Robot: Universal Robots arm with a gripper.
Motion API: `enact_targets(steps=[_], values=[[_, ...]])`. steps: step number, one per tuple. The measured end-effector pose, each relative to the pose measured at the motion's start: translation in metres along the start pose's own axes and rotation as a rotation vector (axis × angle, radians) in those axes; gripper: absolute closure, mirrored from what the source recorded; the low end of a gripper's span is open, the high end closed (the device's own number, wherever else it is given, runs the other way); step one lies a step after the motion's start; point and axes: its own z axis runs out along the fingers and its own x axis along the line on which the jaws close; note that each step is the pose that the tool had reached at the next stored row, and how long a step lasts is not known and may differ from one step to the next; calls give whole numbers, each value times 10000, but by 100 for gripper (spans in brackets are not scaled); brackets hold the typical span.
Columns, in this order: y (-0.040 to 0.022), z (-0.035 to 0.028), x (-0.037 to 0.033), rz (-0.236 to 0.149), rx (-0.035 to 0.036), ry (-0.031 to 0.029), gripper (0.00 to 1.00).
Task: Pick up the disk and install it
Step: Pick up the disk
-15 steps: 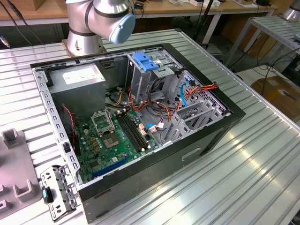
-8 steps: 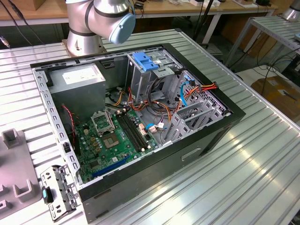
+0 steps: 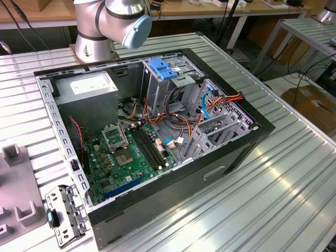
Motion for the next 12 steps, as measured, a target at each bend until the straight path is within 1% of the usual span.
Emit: enact_targets(steps=[5, 8, 11, 12], values=[[-43, 0, 0, 0, 0, 0, 63], [-97, 1, 0, 0, 0, 0, 63], [-127, 2, 0, 0, 1, 0, 63], [-154, 2, 0, 0, 1, 0, 63]])
